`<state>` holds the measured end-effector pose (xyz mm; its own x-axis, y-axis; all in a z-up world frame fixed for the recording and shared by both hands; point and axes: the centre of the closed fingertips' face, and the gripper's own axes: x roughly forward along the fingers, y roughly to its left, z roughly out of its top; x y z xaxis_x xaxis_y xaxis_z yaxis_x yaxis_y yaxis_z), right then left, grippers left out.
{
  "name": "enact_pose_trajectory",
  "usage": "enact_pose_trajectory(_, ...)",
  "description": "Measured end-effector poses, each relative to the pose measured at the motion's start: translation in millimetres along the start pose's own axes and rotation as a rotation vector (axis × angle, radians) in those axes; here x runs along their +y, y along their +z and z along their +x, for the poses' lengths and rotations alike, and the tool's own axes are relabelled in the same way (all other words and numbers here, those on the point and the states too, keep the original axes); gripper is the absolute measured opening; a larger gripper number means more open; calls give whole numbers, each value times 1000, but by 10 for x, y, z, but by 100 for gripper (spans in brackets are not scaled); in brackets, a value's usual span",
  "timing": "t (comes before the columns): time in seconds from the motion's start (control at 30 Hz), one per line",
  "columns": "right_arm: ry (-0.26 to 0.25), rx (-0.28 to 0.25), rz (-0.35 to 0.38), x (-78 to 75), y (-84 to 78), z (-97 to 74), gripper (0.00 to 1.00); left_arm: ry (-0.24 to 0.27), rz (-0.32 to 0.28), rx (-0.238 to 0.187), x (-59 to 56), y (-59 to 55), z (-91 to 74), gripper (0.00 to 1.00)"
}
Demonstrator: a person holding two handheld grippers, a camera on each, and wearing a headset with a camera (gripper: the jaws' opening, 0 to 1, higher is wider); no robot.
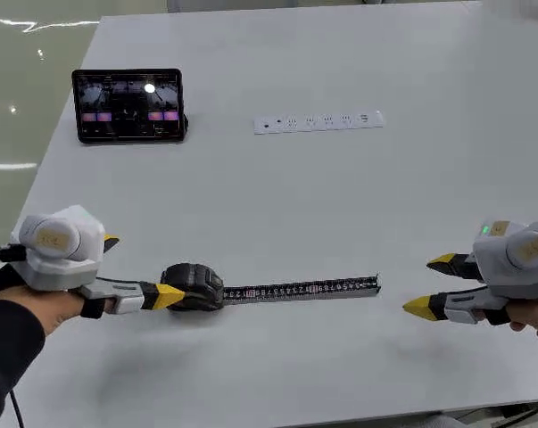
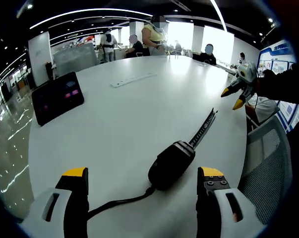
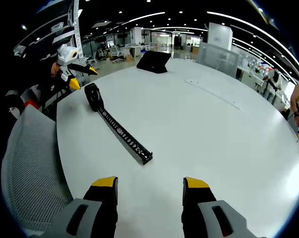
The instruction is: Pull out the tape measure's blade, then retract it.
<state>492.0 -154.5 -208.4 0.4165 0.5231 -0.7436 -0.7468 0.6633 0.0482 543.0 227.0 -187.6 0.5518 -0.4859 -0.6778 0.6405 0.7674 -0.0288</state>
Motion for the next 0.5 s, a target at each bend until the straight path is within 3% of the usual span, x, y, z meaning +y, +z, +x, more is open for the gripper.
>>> enact_pose_trajectory(0.2, -46, -37, 30, 3, -98, -116, 59, 27, -68, -18, 30, -198, -133, 96)
enact_pose_trajectory(0.27, -60, -54, 31, -9, -121, -143, 60, 34, -98, -43, 39, -216, -174, 98)
enact_pose_trajectory(0.3, -64, -91, 9, 2, -91, -163, 61, 42, -99, -56, 53, -232, -210, 99)
enact_pose_trajectory(0.5, -114, -111, 47, -35, -194, -252, 72, 41, -111, -102, 43, -317, -328, 99)
